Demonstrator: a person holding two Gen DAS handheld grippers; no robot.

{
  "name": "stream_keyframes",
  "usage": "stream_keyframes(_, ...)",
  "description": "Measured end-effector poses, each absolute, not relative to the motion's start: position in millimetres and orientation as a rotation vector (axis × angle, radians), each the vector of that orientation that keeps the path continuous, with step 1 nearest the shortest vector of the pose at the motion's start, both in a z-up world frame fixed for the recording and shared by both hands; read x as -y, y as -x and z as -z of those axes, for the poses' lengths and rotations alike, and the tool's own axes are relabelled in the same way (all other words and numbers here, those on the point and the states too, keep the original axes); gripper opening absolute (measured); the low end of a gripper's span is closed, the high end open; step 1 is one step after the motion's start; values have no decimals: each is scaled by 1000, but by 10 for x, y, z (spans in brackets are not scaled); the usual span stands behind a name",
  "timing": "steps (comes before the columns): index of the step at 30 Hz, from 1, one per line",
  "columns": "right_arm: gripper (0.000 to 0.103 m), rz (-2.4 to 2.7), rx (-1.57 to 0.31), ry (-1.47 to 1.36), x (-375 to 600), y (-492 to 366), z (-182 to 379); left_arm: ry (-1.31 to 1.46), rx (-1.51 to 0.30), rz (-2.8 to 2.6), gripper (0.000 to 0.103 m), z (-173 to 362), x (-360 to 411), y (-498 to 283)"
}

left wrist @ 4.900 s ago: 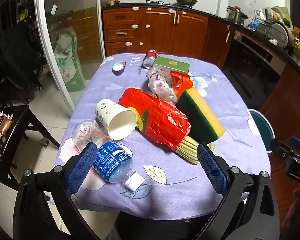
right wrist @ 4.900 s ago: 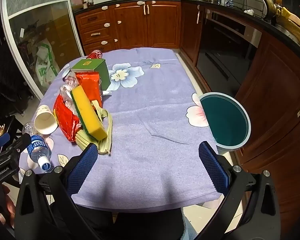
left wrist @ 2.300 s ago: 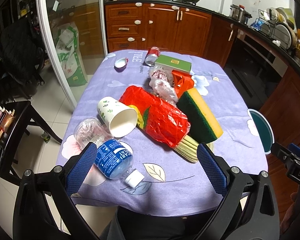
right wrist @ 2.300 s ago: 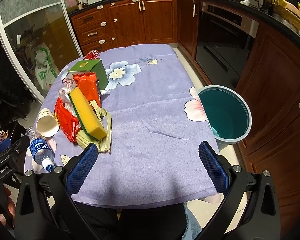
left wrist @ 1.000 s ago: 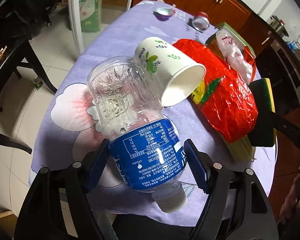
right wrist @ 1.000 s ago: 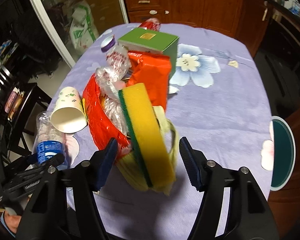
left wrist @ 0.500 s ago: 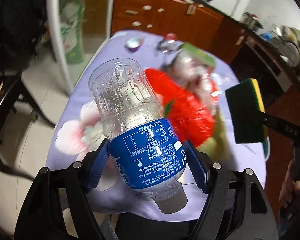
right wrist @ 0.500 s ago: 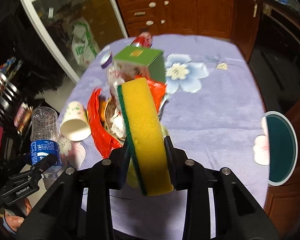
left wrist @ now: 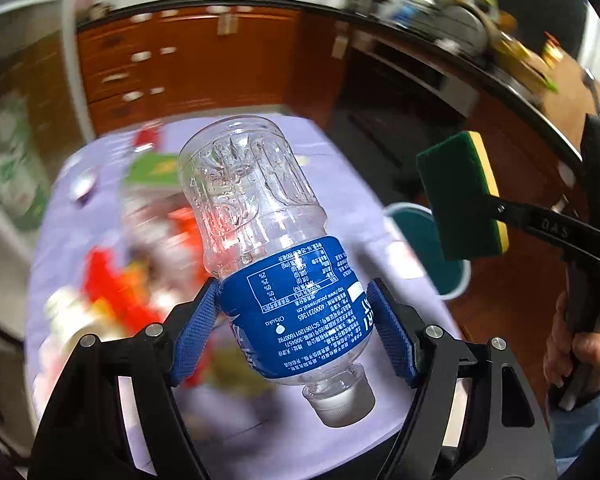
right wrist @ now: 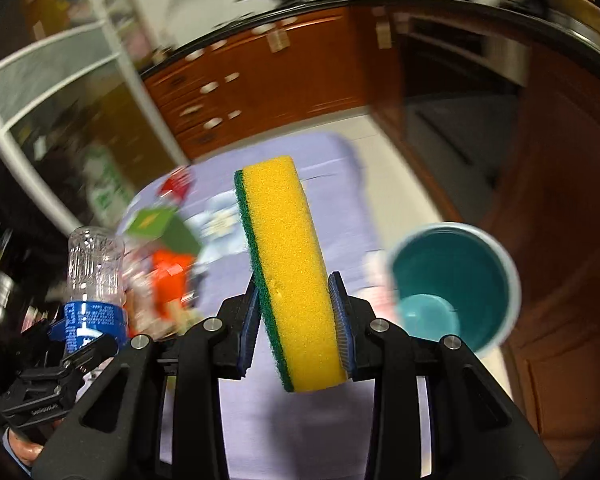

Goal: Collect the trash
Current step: 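Carry bottle and sponge over the teal bin and open both tools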

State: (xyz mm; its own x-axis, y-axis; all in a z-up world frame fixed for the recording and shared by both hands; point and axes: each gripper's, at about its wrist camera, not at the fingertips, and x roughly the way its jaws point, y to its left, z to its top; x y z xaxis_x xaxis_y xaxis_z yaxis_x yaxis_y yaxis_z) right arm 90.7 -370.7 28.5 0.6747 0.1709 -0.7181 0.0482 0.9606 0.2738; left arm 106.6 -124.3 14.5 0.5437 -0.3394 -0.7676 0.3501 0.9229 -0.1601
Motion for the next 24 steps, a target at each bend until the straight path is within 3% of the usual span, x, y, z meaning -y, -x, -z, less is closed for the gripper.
stream_keyframes(12, 32, 226, -916, -501, 5421, -821, 486, -211, -1072, 695, 75, 444, 3424, -1675)
stream_keyframes(24, 32, 268, -1008, -586, 5798, -980, 960, -326, -1245, 729, 76, 1210, 4241, -1973)
